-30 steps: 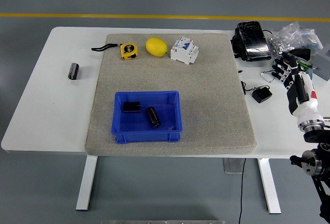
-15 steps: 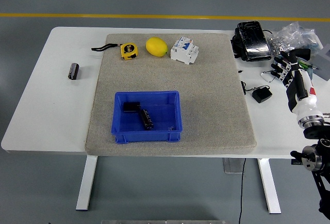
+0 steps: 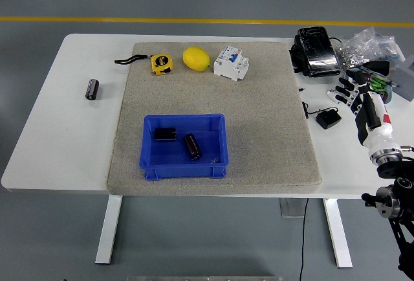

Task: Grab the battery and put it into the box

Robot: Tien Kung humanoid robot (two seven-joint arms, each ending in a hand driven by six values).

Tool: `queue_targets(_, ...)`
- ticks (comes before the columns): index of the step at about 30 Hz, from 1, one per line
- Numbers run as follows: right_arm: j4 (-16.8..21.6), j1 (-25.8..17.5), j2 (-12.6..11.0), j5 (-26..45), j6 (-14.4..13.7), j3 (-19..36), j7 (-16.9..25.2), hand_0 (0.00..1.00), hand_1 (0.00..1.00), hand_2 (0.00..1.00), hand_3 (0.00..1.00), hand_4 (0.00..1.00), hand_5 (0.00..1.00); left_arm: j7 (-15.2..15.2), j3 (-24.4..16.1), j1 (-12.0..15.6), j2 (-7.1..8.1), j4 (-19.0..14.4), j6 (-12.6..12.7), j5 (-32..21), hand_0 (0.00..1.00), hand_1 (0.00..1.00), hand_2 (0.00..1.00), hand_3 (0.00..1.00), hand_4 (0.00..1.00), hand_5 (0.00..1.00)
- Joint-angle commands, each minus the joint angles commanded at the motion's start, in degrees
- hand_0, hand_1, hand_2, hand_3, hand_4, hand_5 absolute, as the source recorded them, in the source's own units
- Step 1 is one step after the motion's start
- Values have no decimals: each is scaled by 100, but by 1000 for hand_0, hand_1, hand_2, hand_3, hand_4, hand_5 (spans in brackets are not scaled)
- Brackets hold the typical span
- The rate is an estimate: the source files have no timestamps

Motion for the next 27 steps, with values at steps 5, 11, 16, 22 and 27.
queue_targets(5,184,3,-15,54,8,9,-4,816,817,850,869,998,997,15,-23,21,2,-4,-9,92,684,649,741,665,677,521)
queue_targets(11,499,-23,-62,51,-37,129,-162,816,817,846,865,998,988,20,-81,51,8,-7,-13,173,683,655,741,663,677,522)
queue_targets(16,642,-55,-84,-60,-62,221,-395,807,809,837,842,998,982,8,-72,65,20,-7,-29,193,681,660,742,661,678,522)
queue_targets(22,767,-54,-143,-135,-49,218,-489,805,809,835,842,998,968,-24,-2,65,10,-7,-37,113,682,660,740,661,678,524)
queue_targets(27,805,-78,-158,-164,-64,243,-528,799,806,831,842,998,951,-55,35,56,4,-1,-28,36,681,660,738,663,677,525)
